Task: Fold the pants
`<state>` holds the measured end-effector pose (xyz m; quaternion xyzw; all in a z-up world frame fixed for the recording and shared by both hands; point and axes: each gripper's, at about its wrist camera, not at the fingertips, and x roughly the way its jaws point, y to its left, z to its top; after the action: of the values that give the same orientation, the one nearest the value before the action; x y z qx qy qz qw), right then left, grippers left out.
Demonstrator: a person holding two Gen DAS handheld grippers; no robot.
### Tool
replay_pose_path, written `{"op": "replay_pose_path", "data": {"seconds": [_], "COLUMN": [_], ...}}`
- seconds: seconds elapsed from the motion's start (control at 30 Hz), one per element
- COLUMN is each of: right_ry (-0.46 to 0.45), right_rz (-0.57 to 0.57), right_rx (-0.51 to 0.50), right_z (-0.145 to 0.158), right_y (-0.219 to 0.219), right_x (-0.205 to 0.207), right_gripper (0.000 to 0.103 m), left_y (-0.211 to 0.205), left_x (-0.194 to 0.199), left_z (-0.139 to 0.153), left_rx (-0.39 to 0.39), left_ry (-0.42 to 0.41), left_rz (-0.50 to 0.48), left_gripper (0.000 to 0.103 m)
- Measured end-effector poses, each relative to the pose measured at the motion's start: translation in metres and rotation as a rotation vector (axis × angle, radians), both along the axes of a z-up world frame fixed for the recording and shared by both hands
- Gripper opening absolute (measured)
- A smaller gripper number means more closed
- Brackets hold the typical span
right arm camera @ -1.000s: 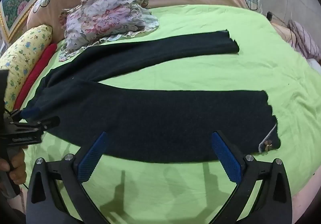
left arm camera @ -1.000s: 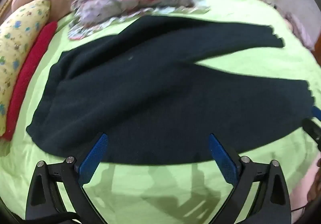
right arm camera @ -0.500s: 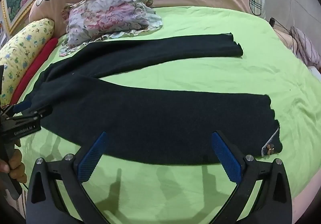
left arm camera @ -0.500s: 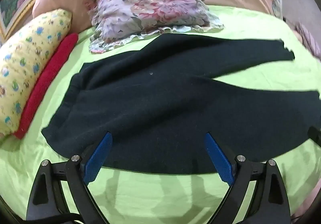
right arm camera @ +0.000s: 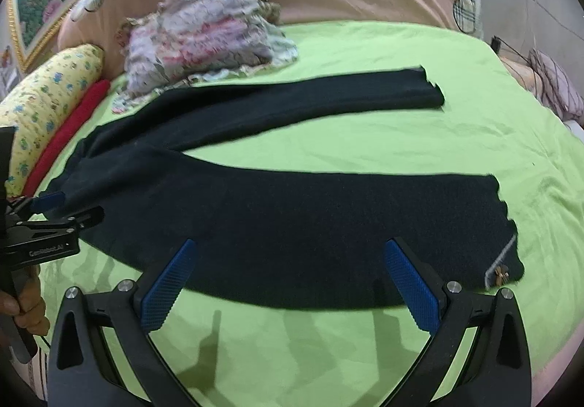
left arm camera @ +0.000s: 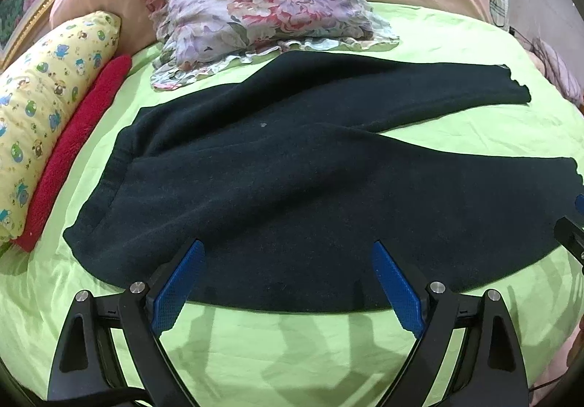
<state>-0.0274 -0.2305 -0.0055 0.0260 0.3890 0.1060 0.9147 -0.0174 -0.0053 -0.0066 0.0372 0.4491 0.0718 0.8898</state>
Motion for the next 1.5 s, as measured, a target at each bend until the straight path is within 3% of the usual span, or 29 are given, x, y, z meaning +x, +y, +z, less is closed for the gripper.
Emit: {"op": "replay_pose_path", "data": {"seconds": [0.17,0.37,0.93,1.5], "right_ry": [0.003,-0.035,-0.043,-0.032], "right_rz": [0.009,0.079,0.148,0.164], "right_rx": [0.007,0.09,0.096,0.09], "right_z": [-0.001,0.008,0.008,0.009], "right_y": [0.003,0.011,0.039,0.046], "right_x": [0.003,0.0,0.014,0.019], "right_gripper": [0.102,0.102,0.102,0.102], "left_y": [0.001,-0.004,-0.006,-0.003], "left_x": [0.0,-0.008,-0.02,-0.014], "left_z": [0.004,0.009,0.019,0.019], "left_rx": [-0.016,-0.038,-0.028,-0.044], "left_ry": [-0.014,-0.054,-0.115,-0.105], "left_rz": [0.002,-0.024,-0.068,-0.056], "left_gripper": [0.093,0.094,0.094,0.094]}}
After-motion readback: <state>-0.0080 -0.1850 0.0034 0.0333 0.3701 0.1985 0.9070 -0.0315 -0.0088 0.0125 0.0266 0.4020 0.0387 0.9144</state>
